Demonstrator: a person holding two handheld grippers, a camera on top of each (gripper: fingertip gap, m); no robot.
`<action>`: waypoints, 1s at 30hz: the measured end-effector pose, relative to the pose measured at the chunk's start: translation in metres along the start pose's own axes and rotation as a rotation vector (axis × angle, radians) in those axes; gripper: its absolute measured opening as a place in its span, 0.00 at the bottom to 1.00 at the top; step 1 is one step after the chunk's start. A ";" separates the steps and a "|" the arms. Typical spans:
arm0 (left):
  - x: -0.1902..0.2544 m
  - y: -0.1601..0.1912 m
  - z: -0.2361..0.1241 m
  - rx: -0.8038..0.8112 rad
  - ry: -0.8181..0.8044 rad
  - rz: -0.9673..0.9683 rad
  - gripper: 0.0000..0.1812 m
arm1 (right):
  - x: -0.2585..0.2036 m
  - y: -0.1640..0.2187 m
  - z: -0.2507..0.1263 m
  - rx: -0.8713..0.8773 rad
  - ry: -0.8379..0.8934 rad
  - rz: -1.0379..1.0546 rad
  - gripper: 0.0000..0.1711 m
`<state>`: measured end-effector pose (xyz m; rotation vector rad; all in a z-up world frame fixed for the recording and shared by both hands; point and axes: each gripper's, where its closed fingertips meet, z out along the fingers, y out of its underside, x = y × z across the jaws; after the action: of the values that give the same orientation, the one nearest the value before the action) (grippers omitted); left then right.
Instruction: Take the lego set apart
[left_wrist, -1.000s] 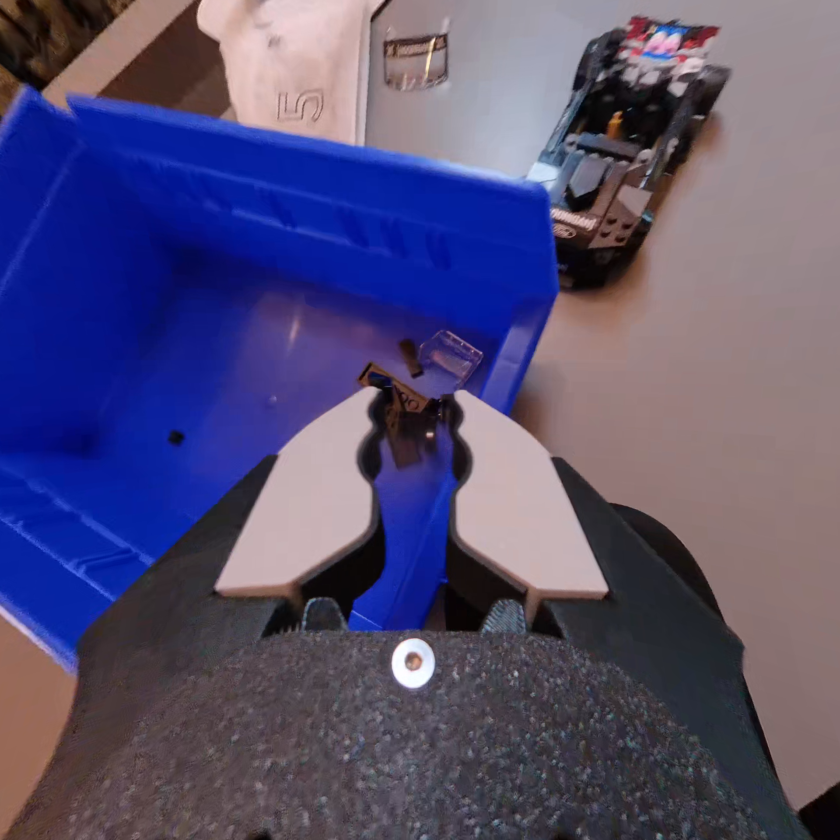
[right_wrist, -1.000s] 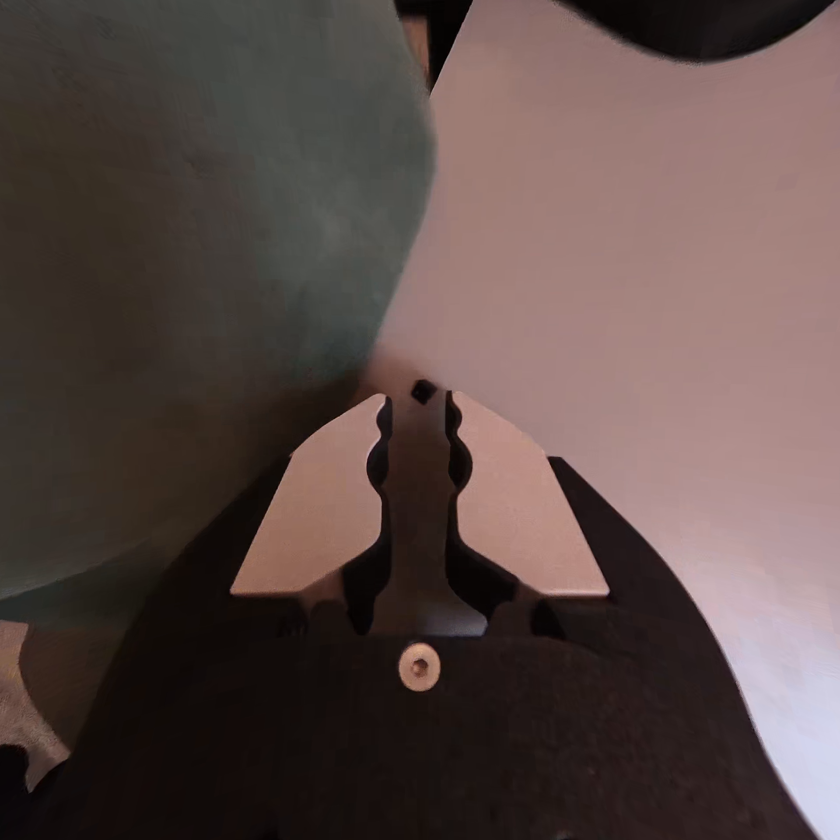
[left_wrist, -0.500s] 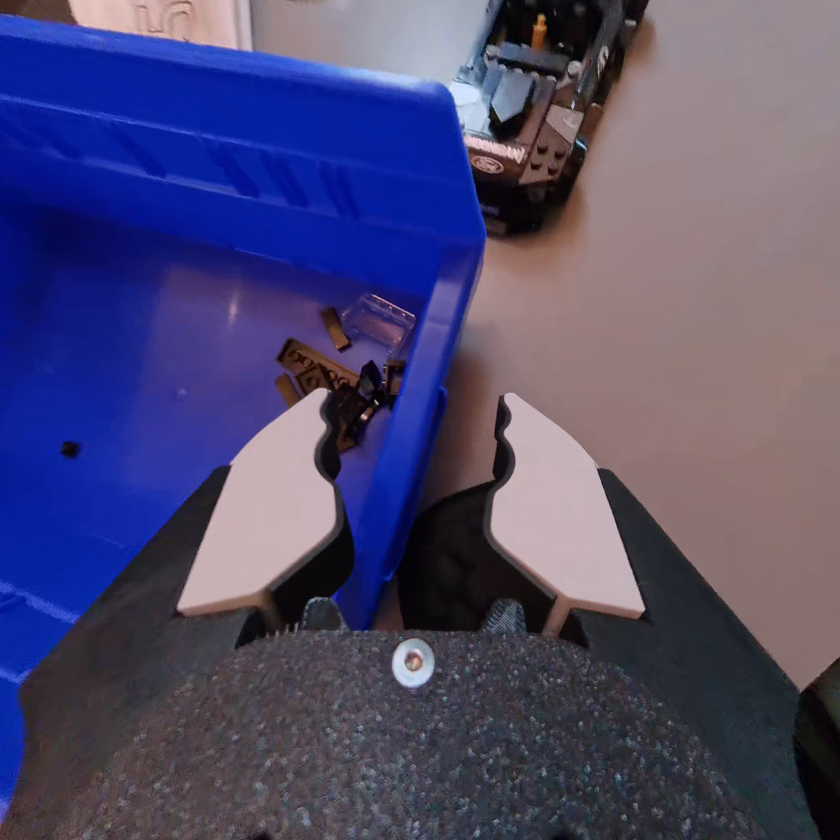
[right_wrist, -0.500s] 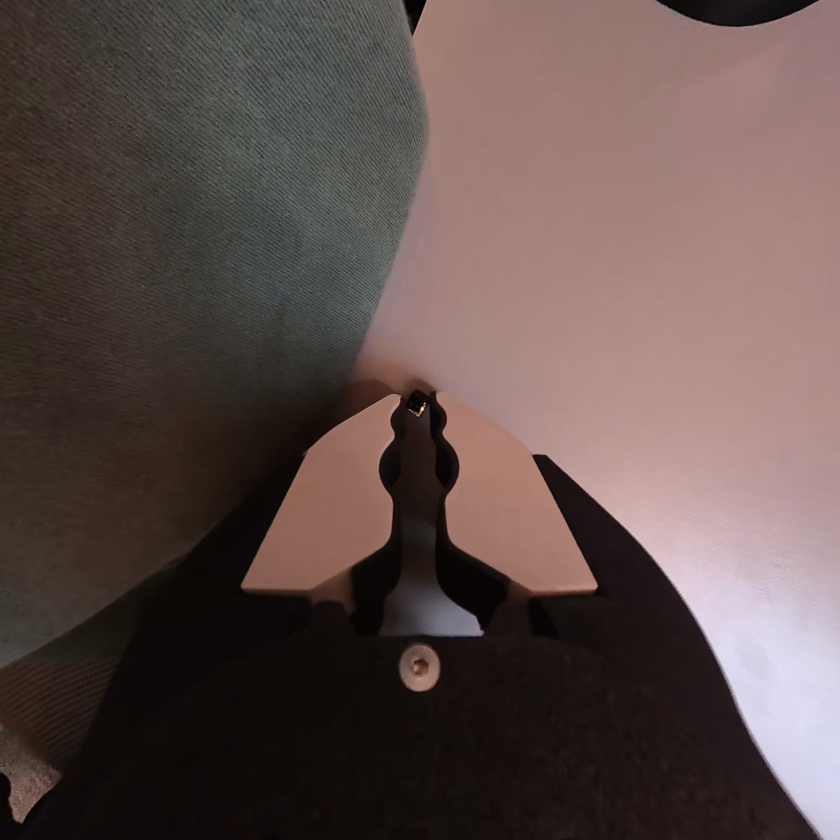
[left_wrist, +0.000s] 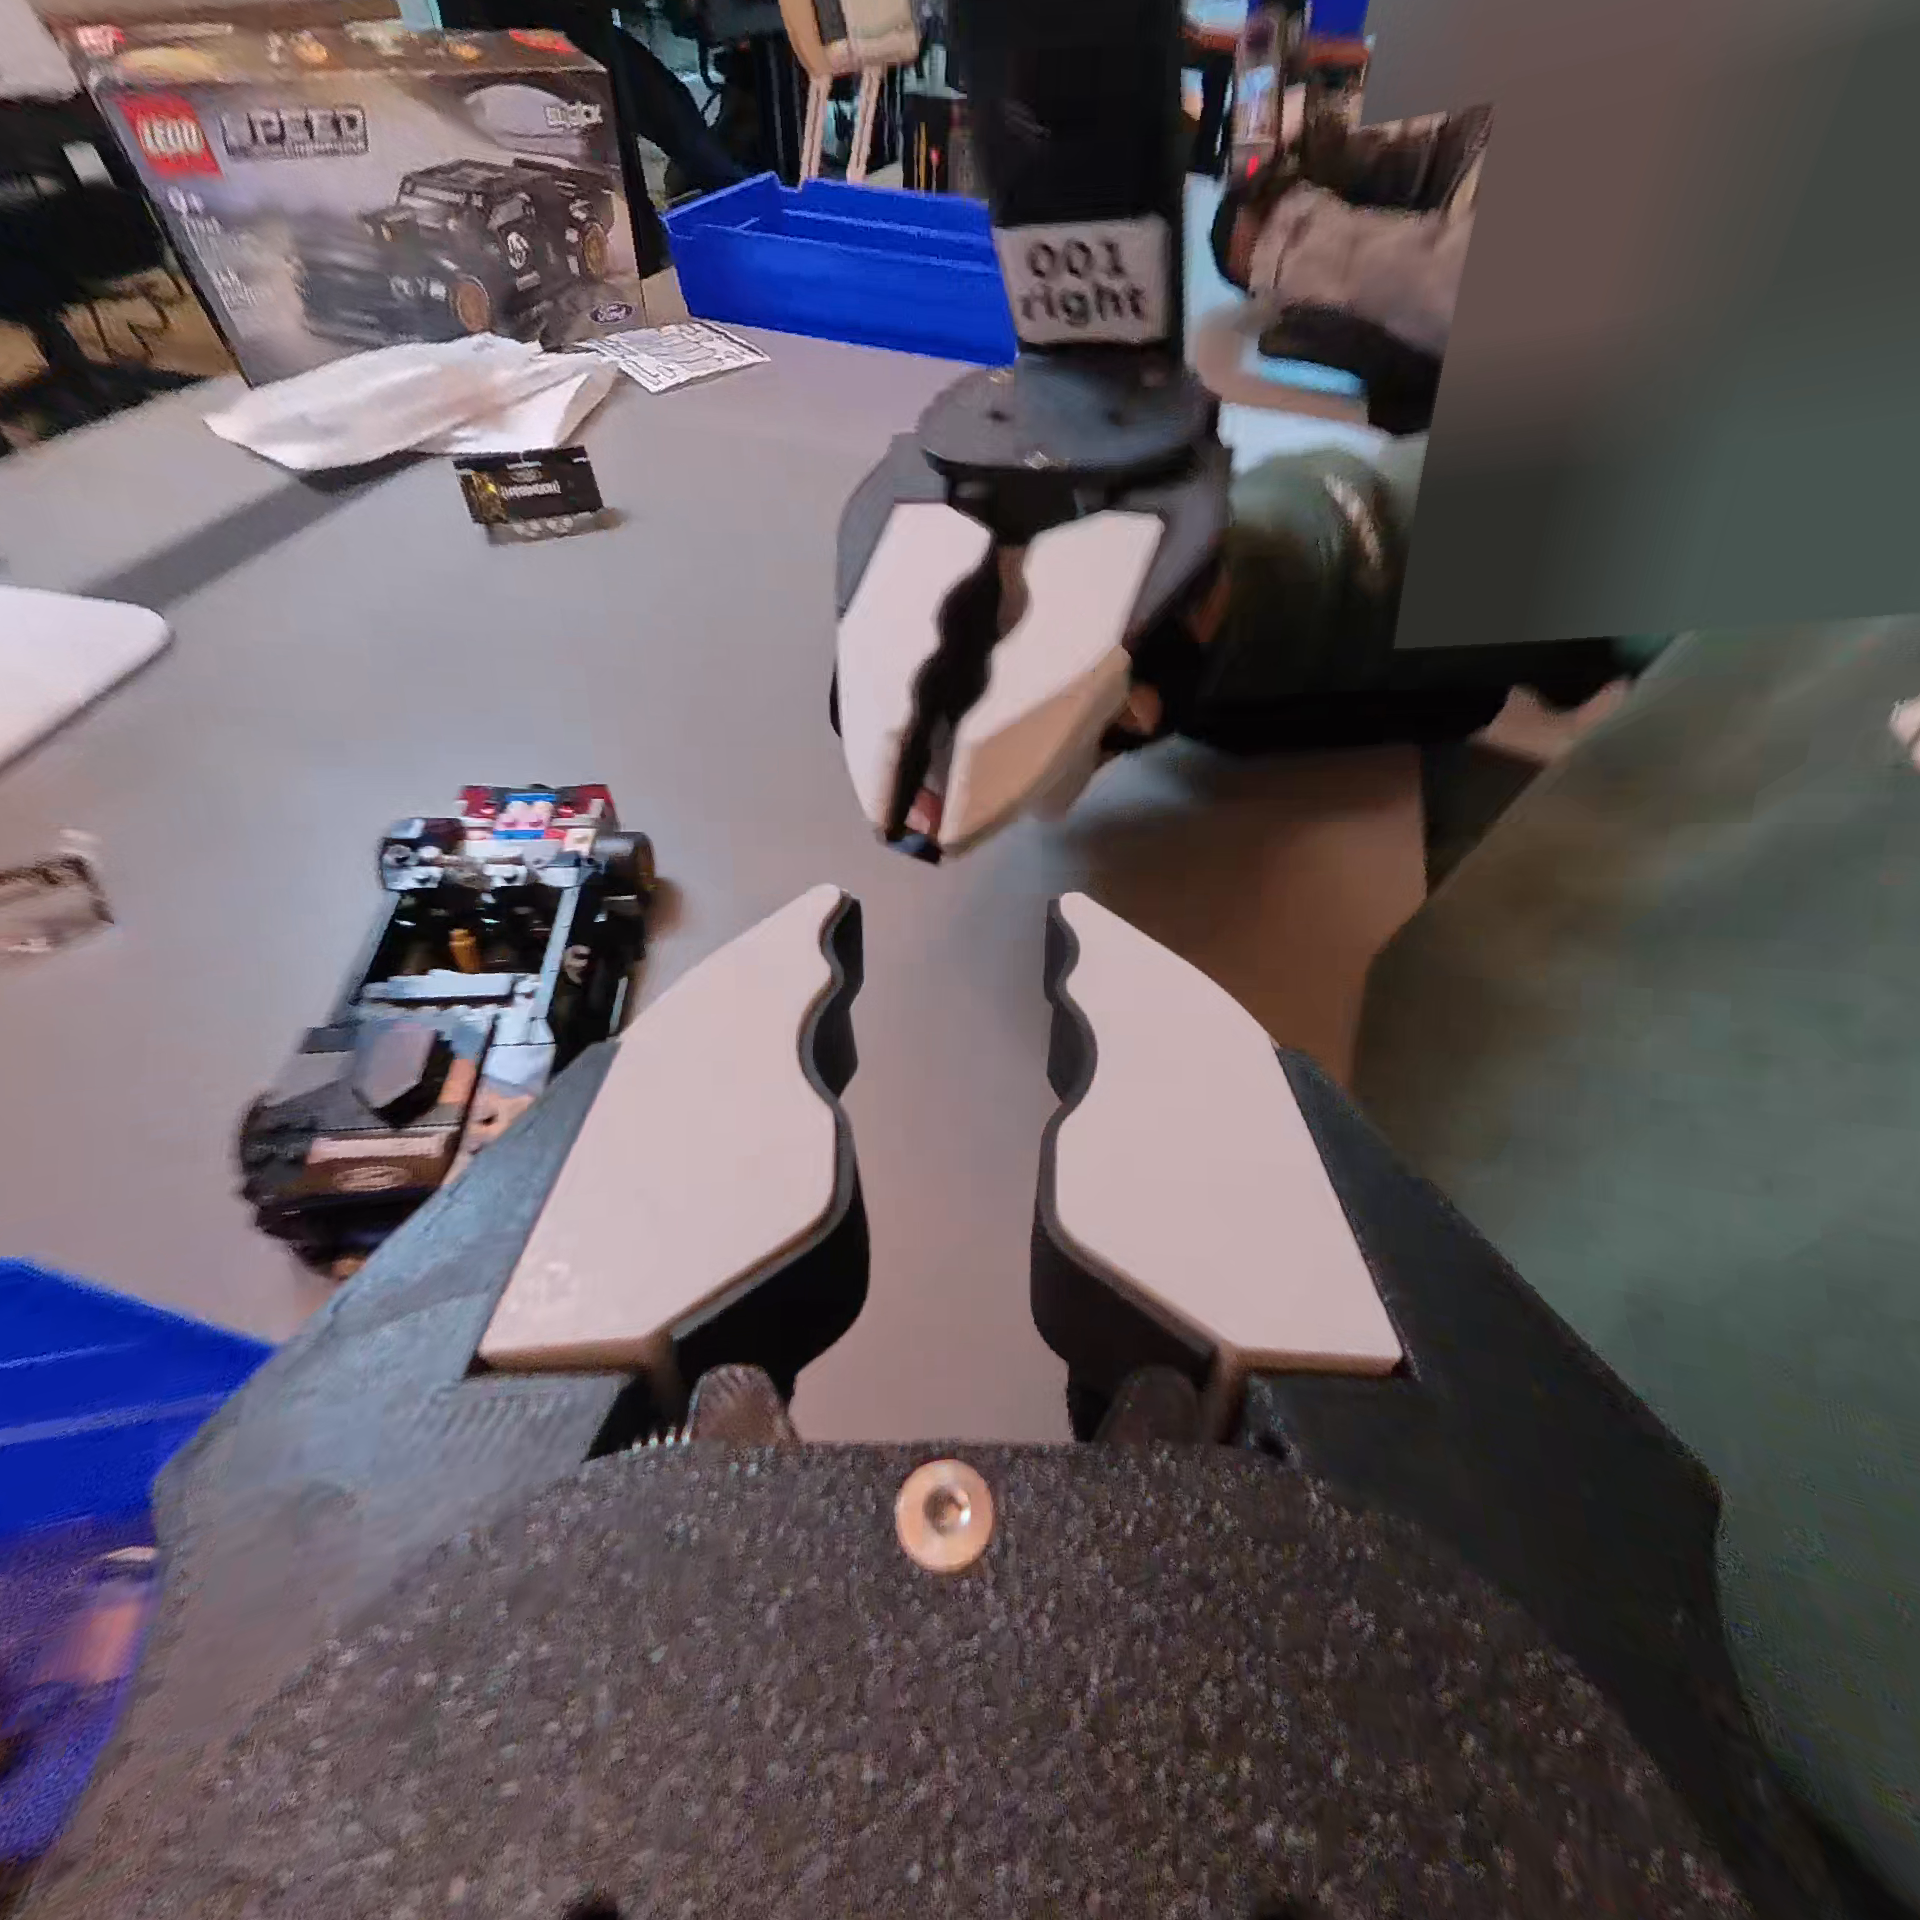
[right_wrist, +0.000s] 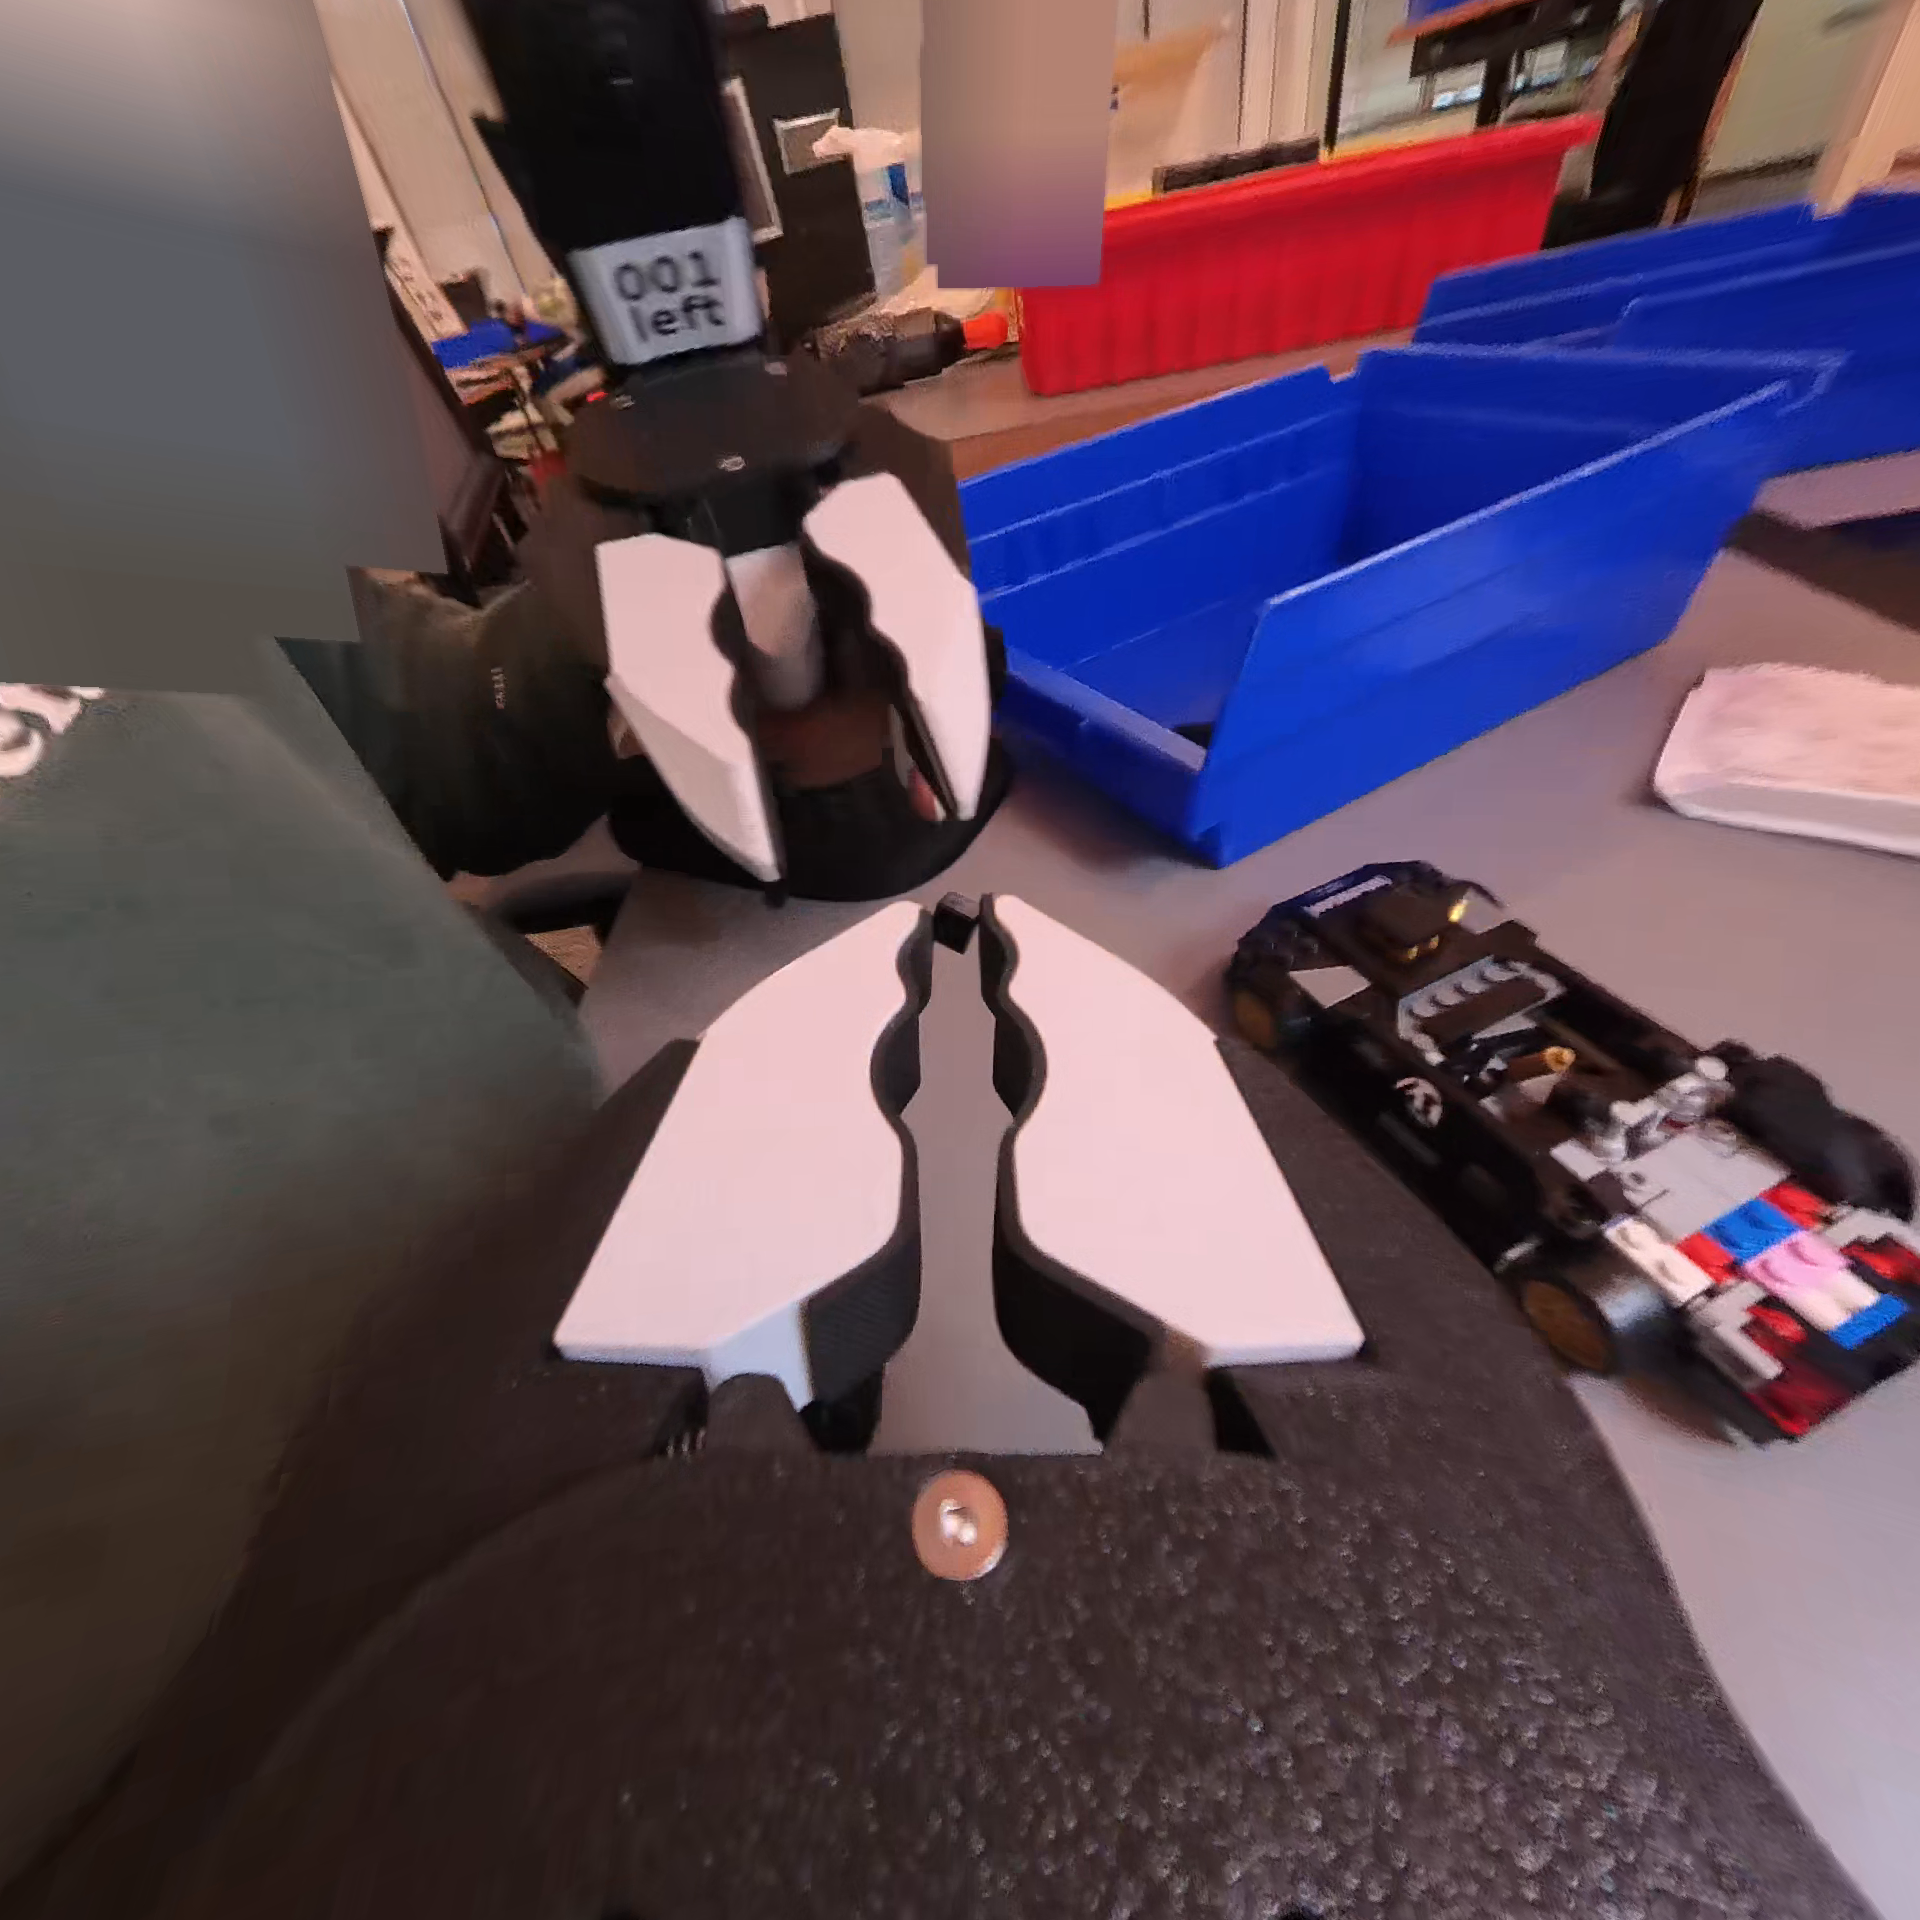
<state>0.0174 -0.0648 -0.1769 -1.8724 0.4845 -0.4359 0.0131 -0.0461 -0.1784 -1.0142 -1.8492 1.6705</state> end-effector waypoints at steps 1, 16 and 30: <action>-0.001 -0.002 0.004 0.017 0.019 -0.069 0.17 | -0.003 -0.001 0.001 0.004 0.008 -0.046 0.05; 0.009 -0.014 0.008 0.134 0.344 -0.528 0.03 | -0.020 -0.013 0.002 0.020 0.172 -0.524 0.05; -0.148 0.087 -0.094 -0.458 -0.541 -0.271 0.20 | 0.087 0.018 -0.040 -0.087 0.470 0.016 0.17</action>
<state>-0.1676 -0.0889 -0.2377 -2.4008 -0.0463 0.0285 -0.0077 0.0463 -0.2019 -1.3262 -1.6089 1.2294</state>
